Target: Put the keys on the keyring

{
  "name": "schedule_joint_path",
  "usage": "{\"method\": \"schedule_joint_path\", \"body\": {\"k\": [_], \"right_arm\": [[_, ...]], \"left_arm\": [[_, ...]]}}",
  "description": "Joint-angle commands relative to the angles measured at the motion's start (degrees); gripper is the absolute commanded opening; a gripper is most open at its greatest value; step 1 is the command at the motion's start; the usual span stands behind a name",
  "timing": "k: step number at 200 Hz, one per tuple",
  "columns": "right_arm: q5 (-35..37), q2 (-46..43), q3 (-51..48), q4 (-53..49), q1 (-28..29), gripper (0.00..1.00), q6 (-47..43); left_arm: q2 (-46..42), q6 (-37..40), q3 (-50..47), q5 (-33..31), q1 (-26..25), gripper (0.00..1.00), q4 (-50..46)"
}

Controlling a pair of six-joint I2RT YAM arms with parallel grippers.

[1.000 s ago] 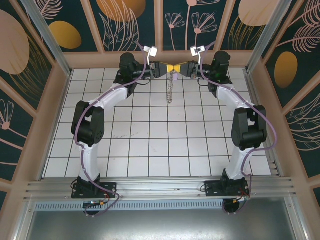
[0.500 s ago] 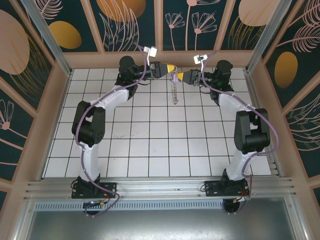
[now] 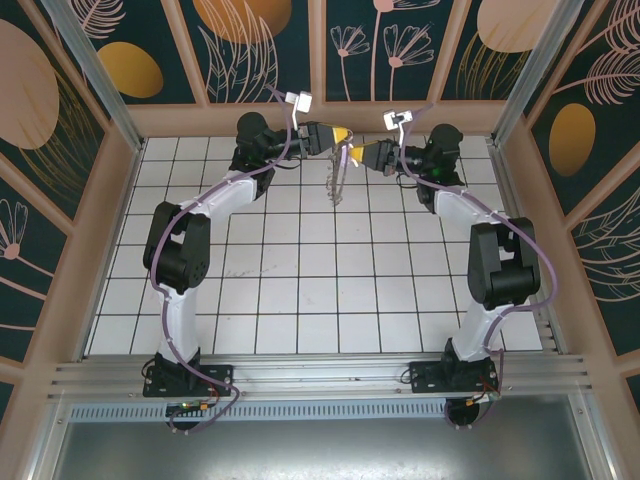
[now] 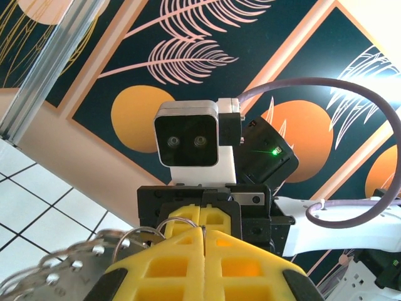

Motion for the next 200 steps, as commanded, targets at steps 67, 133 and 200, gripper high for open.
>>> {"method": "schedule_joint_path", "body": {"k": [67, 133, 200], "right_arm": [[-1.0, -2.2, -0.1, -7.2, 2.1, 0.13, -7.6], [5.9, -12.9, -10.7, 0.1, -3.1, 0.37, -3.3], [25.2, -14.6, -12.0, 13.9, -1.3, 0.37, 11.8]], "left_arm": [[-1.0, -1.6, 0.0, -0.8, -0.3, 0.00, 5.5], [-1.0, -5.0, -1.0, -2.6, -0.3, 0.00, 8.9], [-0.8, -17.3, -4.9, -8.0, -0.4, 0.00, 21.0]]}}
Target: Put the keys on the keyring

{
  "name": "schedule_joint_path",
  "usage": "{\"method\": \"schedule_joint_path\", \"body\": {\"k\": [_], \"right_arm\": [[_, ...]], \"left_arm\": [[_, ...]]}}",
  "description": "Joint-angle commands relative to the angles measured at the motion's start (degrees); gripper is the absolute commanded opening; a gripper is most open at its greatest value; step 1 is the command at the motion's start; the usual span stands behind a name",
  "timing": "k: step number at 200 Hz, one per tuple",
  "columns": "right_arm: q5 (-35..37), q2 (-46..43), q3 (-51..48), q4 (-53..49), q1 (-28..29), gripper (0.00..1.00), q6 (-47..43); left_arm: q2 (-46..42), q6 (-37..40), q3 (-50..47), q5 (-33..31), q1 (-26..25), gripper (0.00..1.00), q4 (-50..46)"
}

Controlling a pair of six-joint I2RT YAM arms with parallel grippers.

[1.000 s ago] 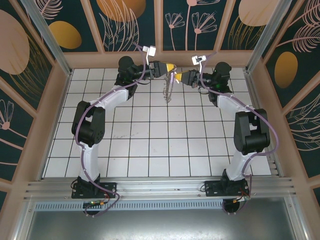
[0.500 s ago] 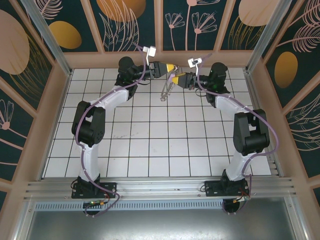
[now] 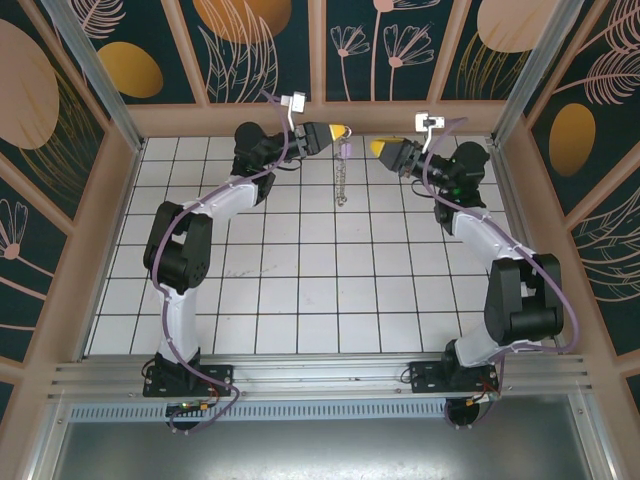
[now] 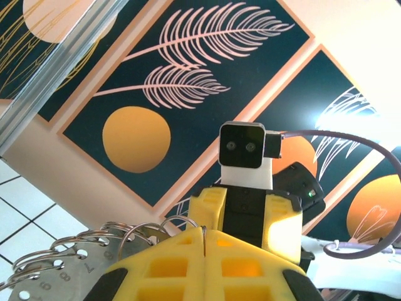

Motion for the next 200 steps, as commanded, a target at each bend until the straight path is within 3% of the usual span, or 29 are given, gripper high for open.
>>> {"method": "schedule_joint_path", "body": {"k": [1, 76, 200], "right_arm": [[8.6, 0.1, 0.1, 9.2, 1.5, 0.37, 7.9], [12.4, 8.8, 7.4, 14.6, 6.5, 0.38, 15.8], [11.8, 12.5, 10.3, 15.9, 8.6, 0.38, 17.0]], "left_arm": [[-0.8, -6.4, -0.7, -2.9, -0.3, 0.00, 9.8], [-0.2, -9.4, -1.4, -4.0, -0.2, 0.00, 12.8], [0.9, -10.6, -0.9, -4.3, -0.3, 0.00, 13.9]]}}
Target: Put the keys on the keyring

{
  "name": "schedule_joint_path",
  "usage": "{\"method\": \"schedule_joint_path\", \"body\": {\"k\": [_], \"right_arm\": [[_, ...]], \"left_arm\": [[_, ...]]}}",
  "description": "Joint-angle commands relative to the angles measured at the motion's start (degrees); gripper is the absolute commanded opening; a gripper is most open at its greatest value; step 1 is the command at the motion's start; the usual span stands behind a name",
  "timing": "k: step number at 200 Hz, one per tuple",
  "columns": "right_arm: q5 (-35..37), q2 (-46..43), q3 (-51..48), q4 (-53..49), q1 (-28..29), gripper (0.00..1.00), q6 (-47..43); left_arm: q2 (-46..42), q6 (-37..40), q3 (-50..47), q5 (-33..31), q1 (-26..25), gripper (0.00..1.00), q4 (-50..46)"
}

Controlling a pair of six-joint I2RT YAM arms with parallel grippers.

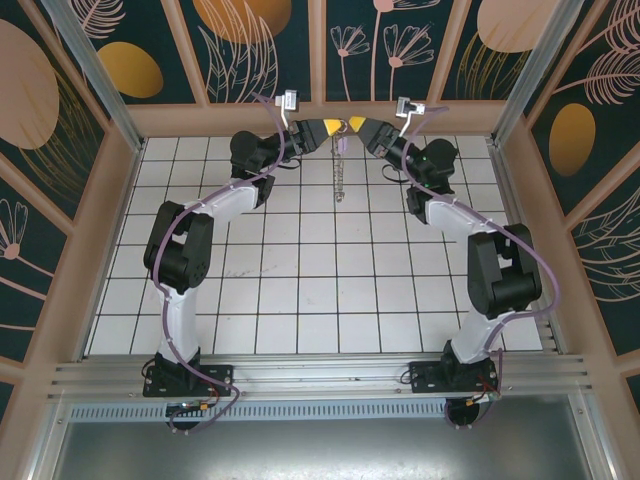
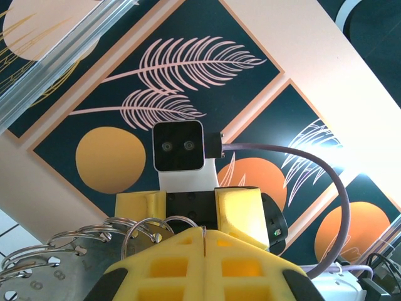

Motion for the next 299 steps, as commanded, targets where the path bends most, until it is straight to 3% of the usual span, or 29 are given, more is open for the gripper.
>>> {"method": "schedule_joint_path", "body": {"k": [1, 98, 155, 212, 245, 272, 299], "right_arm": [[-0.2, 0.8, 2.3, 3.4, 0.9, 0.38, 0.7], [-1.2, 1.7, 2.5, 2.9, 1.5, 0.27, 0.5], [-1.9, 2.0, 3.0, 2.0, 2.1, 0.27, -0.1], [-2.5, 1.9, 2.6, 2.4, 2.3, 0.35, -0.4], [-2.5, 1.7, 2.3, 2.2, 2.3, 0.20, -0.6], [-2.8, 1.6, 2.0, 2.1, 2.2, 0.00, -0.8], [-3.7, 1.0, 1.8, 0.4, 1.3, 0.00, -2.4]], "left_arm": [[0.8, -0.8, 0.4, -1.1, -0.3, 0.00, 4.4], [1.4, -0.9, 0.7, -1.2, -0.3, 0.00, 4.8], [1.9, -1.0, 0.8, -1.2, -0.3, 0.00, 4.9], [2.1, -1.1, 1.0, -1.1, -0.3, 0.00, 4.9], [2.2, -1.1, 1.0, -1.2, -0.3, 0.00, 4.9], [2.1, -1.1, 1.0, -1.2, -0.2, 0.00, 4.9], [2.1, -0.8, 1.7, -0.2, -0.2, 0.00, 4.5]]}}
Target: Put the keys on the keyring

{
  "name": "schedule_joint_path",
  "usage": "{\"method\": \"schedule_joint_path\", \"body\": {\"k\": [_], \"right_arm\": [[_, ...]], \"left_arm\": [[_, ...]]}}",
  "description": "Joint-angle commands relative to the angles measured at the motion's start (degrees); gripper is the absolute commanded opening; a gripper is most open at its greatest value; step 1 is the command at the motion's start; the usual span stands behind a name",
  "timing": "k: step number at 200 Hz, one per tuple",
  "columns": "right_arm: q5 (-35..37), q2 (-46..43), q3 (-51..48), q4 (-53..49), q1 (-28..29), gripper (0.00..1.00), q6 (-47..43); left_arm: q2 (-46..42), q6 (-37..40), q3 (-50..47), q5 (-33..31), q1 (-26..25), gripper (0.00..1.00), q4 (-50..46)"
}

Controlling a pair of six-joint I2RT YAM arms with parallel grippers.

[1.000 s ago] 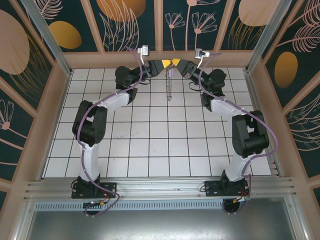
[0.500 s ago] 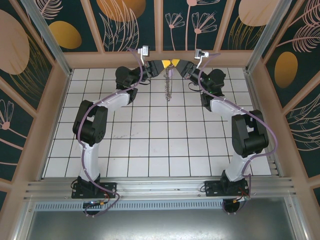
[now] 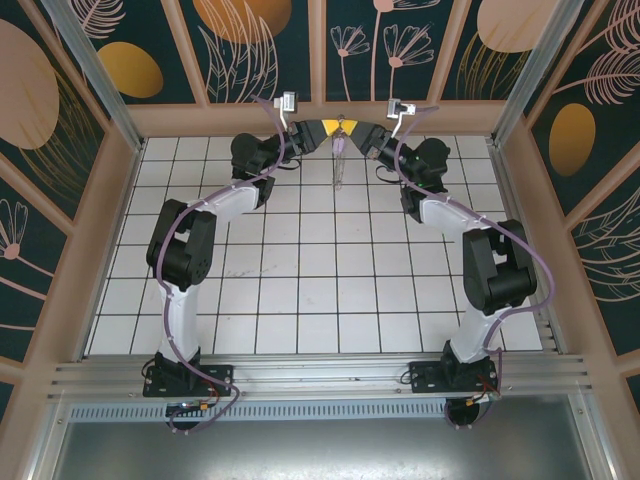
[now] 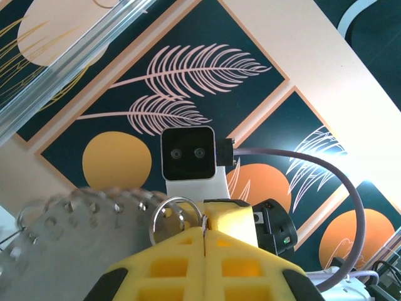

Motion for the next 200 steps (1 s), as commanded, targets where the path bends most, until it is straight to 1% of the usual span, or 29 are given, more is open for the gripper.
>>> {"method": "schedule_joint_path", "body": {"k": [1, 11, 33, 50, 67, 78, 99, 113, 127, 142, 162, 200], "right_arm": [[-2.7, -0.8, 0.8, 0.5, -0.2, 0.00, -1.8], [-3.3, -1.1, 0.8, -0.9, -0.8, 0.00, -3.0], [-5.9, -2.2, 1.4, -5.3, -2.8, 0.00, -6.5], [-9.1, -2.6, 2.1, -9.3, -4.4, 0.00, -9.7], [-13.3, -2.3, 3.5, -13.4, -6.2, 0.00, -13.1], [-16.2, -1.9, 4.6, -16.2, -7.1, 0.00, -15.6], [-21.6, -0.1, 8.0, -22.9, -8.4, 0.00, -20.9], [-24.8, 1.5, 10.6, -26.8, -9.0, 0.00, -23.7], [-26.4, 3.0, 12.5, -29.3, -9.2, 0.00, -25.2], [-28.0, 4.5, 14.0, -30.4, -9.2, 0.00, -25.5], [-27.8, 5.5, 14.9, -31.0, -8.9, 0.00, -25.5], [-27.4, 5.9, 14.8, -30.6, -8.2, 0.00, -25.6]], "left_arm": [[0.3, -0.1, 1.7, 1.0, -0.5, 0.01, 2.5], [0.0, 0.9, 1.8, 1.5, -0.4, 0.13, 1.0], [-2.2, 5.4, 0.9, 2.1, 0.7, 0.33, -3.6], [-4.6, 11.6, 0.3, 2.7, 1.8, 0.42, -10.0], [-6.5, 20.1, 1.3, 4.0, 2.2, 0.48, -20.7], [-7.4, 26.6, 2.8, 4.8, 2.2, 0.50, -28.8], [-7.9, 35.6, 5.8, 6.7, 2.2, 0.50, -40.5], [-7.3, 40.6, 8.2, 8.1, 2.2, 0.47, -47.1], [-6.2, 43.4, 10.2, 9.5, 2.2, 0.42, -51.5], [-5.2, 43.3, 11.1, 10.9, 2.2, 0.38, -52.1], [-4.3, 42.6, 11.5, 11.7, 2.2, 0.35, -51.6], [-3.1, 40.1, 11.3, 12.6, 1.9, 0.35, -49.1]]}}
